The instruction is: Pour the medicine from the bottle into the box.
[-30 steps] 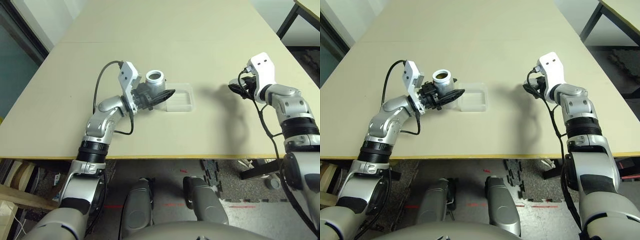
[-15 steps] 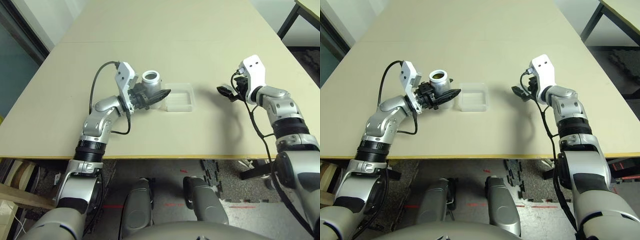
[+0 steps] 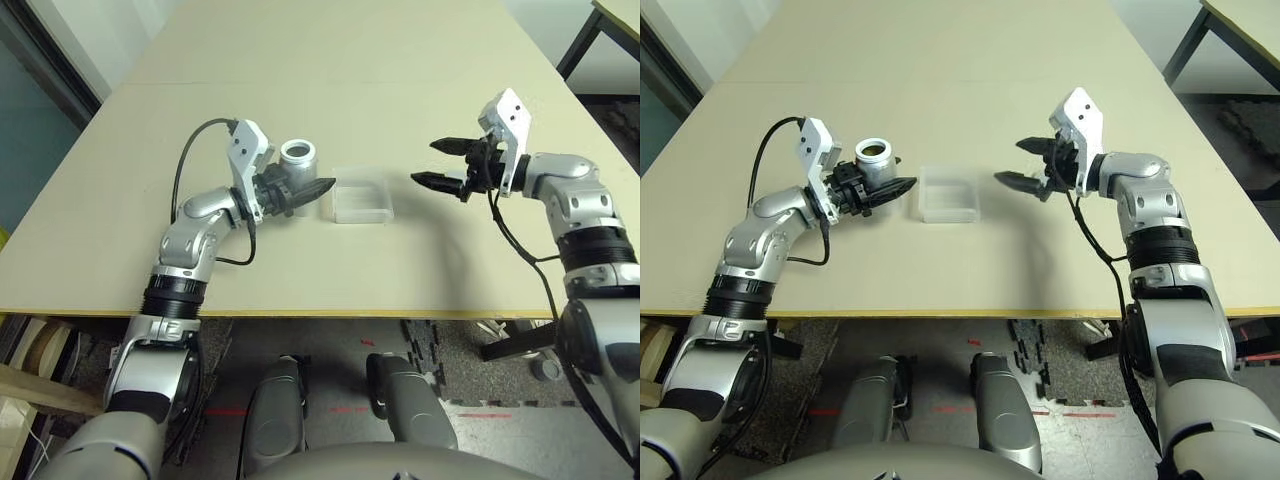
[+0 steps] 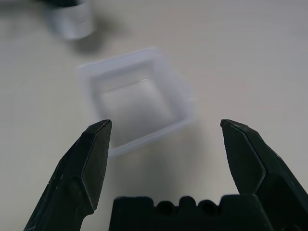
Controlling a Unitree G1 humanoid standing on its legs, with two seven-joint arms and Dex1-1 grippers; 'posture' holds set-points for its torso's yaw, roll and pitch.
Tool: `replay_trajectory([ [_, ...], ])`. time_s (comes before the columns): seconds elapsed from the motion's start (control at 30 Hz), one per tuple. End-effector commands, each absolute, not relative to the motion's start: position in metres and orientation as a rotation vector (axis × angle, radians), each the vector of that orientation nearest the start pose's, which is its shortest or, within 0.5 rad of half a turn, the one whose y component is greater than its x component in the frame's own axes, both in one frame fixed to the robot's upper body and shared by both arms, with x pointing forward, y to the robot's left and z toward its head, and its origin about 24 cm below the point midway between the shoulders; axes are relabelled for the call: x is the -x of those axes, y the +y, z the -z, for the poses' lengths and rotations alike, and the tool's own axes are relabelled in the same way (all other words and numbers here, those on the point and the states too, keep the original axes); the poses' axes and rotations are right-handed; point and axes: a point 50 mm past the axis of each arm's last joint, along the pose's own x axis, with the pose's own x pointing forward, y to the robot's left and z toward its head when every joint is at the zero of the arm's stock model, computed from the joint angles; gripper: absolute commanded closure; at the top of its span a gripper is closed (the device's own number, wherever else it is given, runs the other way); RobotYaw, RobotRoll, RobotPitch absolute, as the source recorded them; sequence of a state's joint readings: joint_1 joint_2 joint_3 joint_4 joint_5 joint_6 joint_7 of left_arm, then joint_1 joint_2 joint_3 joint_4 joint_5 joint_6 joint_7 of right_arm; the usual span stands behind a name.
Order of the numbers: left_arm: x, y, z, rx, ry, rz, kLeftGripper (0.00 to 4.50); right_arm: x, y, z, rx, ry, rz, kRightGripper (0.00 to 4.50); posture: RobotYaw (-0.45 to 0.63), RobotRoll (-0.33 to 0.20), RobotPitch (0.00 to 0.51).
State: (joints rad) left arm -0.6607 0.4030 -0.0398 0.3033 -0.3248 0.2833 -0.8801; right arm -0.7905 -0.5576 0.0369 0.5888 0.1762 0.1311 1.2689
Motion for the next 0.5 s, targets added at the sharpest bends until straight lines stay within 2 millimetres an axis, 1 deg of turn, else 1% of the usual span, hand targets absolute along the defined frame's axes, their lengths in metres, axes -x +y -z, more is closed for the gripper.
replay_trajectory([
  [0.03, -0.349, 0.156, -0.149, -0.198, 0.02, 0.924, 1.9, -0.346, -0.194, -0.161, 0.356, 0.128, -1.195, 0.0, -0.08, 0.0, 0.127],
  [0.17, -0.353, 0.157, -0.148, -0.223, 0.027, 0.902, 1.9, -0.346, -0.19, -0.158, 0.359, 0.135, -1.2, 0.0, -0.08, 0.0, 0.122],
  [0.4, -0.364, 0.154, -0.156, -0.314, -0.024, 0.834, 1.9, -0.347, -0.188, -0.153, 0.361, 0.145, -1.199, 0.0, -0.08, 0.0, 0.113],
  [0.5, -0.371, 0.146, -0.16, -0.47, -0.051, 0.785, 1.9, -0.348, -0.187, -0.152, 0.355, 0.144, -1.198, 0.0, -0.08, 0.0, 0.11],
])
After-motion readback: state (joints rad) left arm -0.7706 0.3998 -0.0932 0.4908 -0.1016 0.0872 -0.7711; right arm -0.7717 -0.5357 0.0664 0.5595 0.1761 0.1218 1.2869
